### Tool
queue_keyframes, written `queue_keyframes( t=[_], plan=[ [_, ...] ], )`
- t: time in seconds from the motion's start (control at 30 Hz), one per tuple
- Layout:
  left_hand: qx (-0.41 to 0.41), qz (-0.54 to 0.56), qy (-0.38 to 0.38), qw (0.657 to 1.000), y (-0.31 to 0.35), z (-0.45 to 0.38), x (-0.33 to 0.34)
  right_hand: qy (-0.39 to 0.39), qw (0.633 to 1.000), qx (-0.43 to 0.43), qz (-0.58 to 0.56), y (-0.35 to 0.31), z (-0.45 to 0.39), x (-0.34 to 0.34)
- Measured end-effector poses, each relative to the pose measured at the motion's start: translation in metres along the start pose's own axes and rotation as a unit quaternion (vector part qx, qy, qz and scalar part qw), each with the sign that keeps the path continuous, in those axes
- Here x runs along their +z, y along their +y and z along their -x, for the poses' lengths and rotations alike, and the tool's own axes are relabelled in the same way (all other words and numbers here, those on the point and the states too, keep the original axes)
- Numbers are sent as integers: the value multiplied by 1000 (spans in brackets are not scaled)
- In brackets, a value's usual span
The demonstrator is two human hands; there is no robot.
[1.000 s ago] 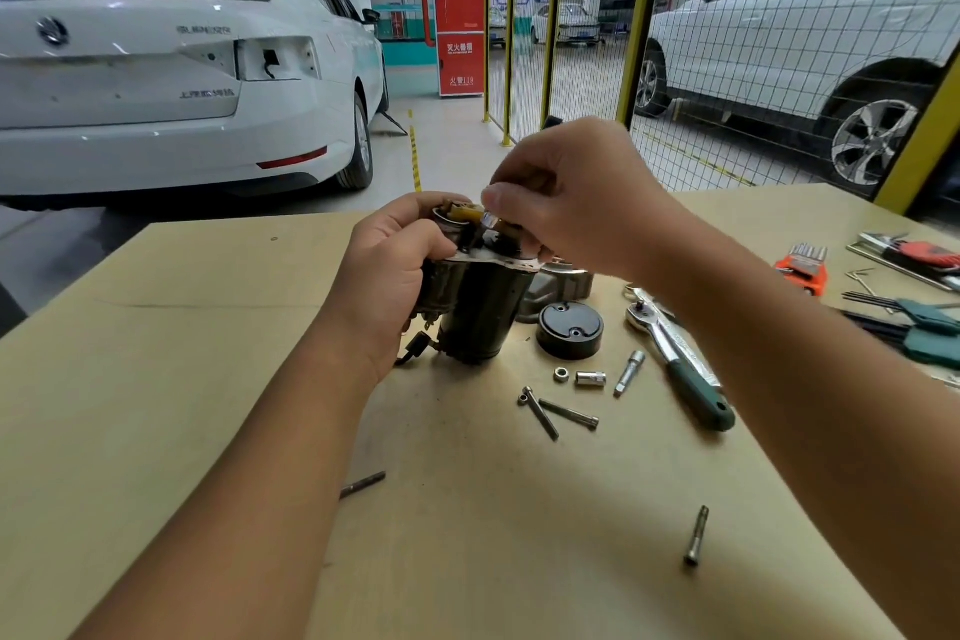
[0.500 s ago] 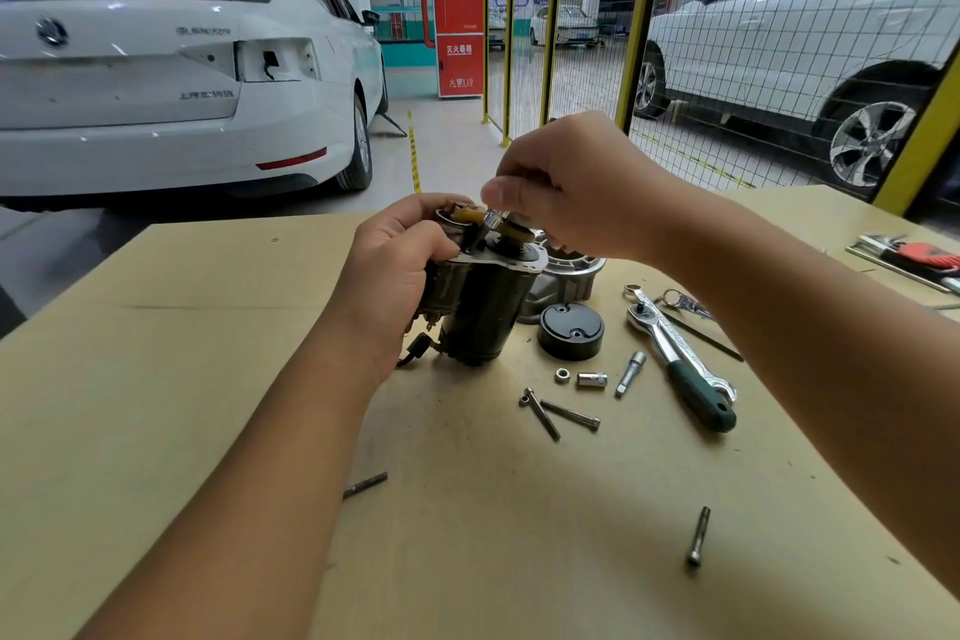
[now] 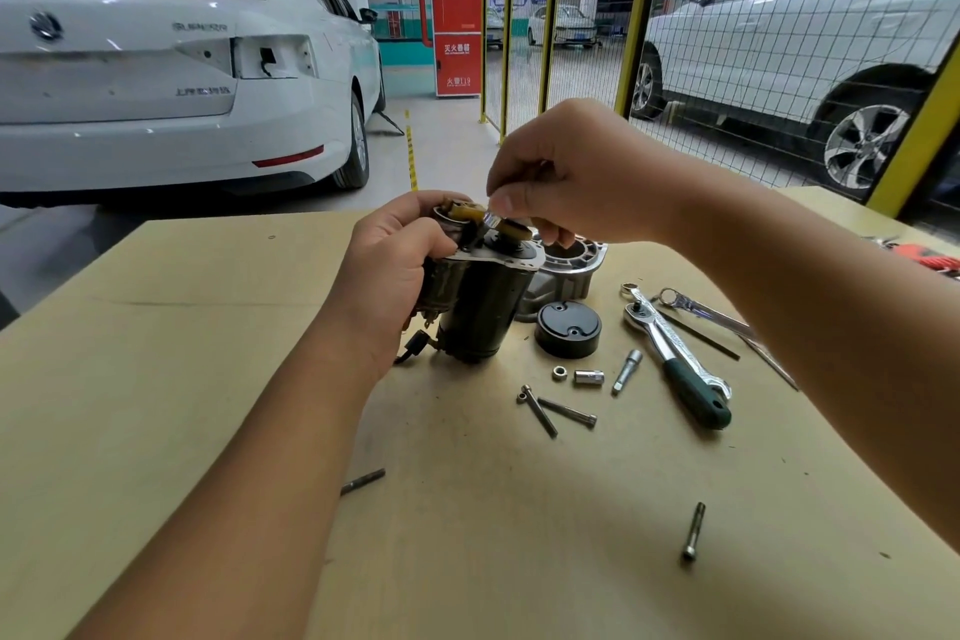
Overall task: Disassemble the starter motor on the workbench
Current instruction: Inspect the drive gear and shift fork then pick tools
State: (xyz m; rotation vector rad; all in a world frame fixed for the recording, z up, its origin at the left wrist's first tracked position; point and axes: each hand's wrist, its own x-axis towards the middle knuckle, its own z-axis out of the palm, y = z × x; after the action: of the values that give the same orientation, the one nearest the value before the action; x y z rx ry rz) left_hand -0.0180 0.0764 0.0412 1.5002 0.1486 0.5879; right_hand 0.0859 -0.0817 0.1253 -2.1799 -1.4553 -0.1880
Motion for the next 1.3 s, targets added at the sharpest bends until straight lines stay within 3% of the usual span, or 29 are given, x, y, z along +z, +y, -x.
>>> queue_keyframes(
  t=[0.43, 0.77, 1.13, 1.3],
  plan=[
    [0, -28, 4, 1000, 1, 1, 1, -30, 998, -24, -54, -4, -9, -1],
    [51, -89, 29, 994, -5, 1, 7, -5, 1000, 7, 19, -10, -7, 8],
    [50, -78, 13, 996, -6, -2, 7, 17, 998, 34, -51, 0, -4, 13],
    [56, -87, 11, 995, -8, -3, 6, 61, 996, 52, -26, -6, -2, 18]
  ],
)
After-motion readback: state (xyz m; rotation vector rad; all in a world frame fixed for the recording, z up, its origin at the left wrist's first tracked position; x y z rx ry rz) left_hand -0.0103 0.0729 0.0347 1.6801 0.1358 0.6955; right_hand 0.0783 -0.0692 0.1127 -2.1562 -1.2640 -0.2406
